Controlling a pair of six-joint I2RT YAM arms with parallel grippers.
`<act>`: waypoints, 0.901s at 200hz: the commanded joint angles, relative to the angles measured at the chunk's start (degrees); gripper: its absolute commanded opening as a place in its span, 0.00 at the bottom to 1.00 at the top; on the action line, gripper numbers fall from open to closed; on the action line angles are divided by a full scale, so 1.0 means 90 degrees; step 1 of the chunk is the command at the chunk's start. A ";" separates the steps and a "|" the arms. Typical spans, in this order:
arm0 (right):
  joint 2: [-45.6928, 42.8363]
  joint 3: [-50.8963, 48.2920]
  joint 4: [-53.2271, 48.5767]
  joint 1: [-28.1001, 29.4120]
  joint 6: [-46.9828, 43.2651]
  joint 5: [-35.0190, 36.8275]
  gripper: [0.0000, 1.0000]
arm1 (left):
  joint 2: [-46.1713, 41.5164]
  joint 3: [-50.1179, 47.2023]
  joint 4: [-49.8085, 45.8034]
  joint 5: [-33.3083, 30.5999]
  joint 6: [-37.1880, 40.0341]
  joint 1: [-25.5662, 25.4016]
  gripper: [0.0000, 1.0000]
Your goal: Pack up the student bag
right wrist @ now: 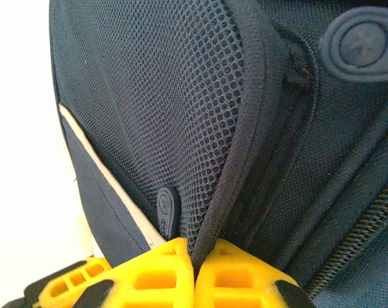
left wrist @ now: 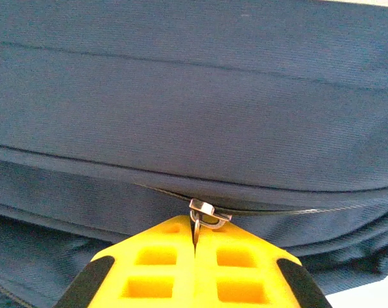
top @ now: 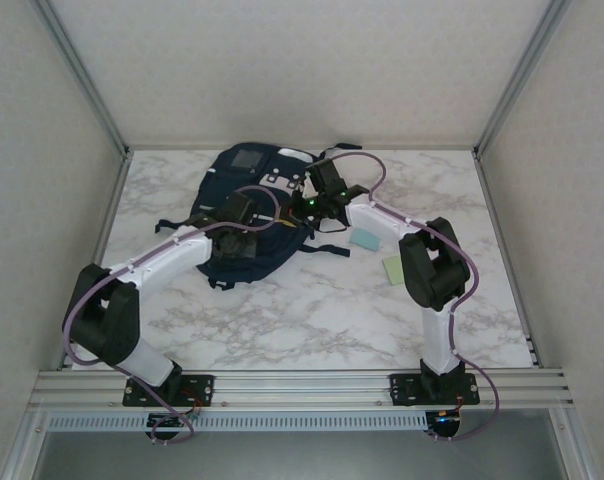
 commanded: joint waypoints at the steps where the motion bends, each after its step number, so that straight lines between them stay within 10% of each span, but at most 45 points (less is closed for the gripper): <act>1: -0.0089 0.0470 -0.0409 -0.0342 -0.0588 0.0237 0.00 | -0.0391 -0.0062 -0.0247 0.0531 -0.0047 0.0152 0.00; 52: 0.0403 0.1412 -0.0892 -0.1125 -0.0990 -0.0043 0.00 | -0.0803 0.0011 0.0620 0.2325 0.0006 -0.0622 0.00; 74: 0.0383 0.1706 -0.1230 -0.1250 -0.1029 -0.0170 0.27 | -0.0532 0.0037 0.1134 0.2550 -0.0383 -0.0845 0.00; 108: -0.0706 0.0605 -0.1212 -0.1255 -0.0679 0.0205 0.53 | 0.0292 0.0488 0.1592 0.2376 -0.0823 -0.1100 0.00; 180: -0.2148 -0.1950 0.0255 -0.0991 0.0305 0.0188 0.45 | 0.0485 0.0928 0.1074 0.0956 -0.0998 -0.1295 0.00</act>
